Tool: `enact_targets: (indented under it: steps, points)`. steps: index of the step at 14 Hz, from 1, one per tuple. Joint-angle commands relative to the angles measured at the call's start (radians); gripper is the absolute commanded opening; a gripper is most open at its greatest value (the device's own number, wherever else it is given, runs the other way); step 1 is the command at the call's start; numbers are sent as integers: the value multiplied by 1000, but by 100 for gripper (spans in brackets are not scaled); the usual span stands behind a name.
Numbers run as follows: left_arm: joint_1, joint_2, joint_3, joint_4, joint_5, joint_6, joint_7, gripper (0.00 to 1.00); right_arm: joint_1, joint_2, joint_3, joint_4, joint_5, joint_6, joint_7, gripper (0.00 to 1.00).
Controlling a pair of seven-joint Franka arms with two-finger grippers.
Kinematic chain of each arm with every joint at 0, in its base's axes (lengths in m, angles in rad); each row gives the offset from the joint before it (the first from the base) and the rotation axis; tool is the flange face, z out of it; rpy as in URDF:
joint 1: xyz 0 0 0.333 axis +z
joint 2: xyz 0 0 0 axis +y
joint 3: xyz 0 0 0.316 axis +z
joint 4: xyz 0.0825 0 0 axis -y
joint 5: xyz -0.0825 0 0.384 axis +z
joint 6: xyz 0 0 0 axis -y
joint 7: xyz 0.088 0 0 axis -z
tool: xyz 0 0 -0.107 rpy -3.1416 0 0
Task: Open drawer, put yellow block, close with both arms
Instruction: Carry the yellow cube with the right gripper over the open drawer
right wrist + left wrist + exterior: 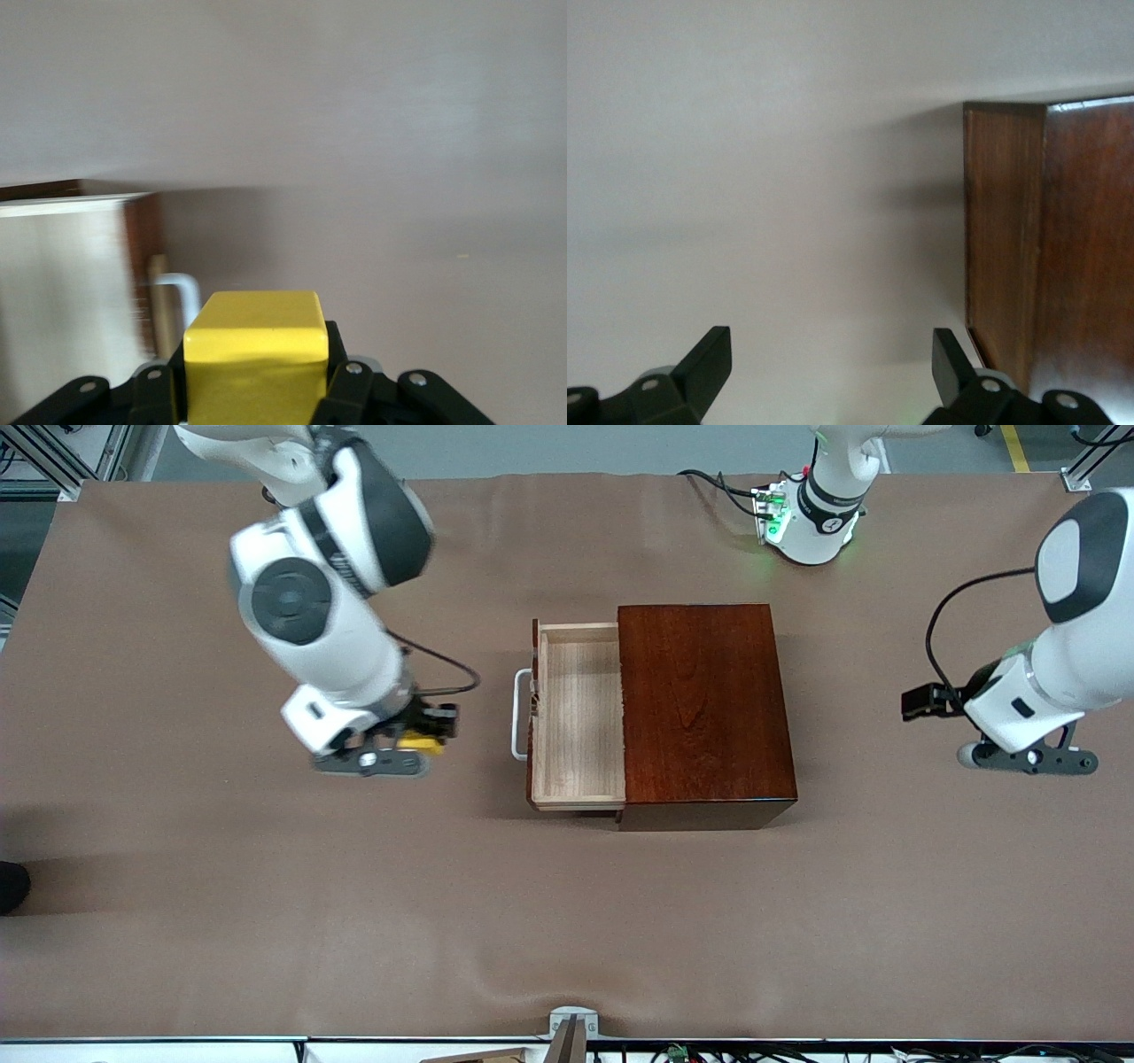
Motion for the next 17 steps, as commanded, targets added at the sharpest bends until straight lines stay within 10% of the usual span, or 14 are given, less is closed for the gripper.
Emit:
enact_targets:
  steps: [1,17]
  points:
    - [4,-75,-11,-39,1,-48,-34,100,85,96,-15,102,40,57,84,0]
    - [7,-129,-9,-136,-47,122,-108,100,188,300,-17,91,51,329,201,0]
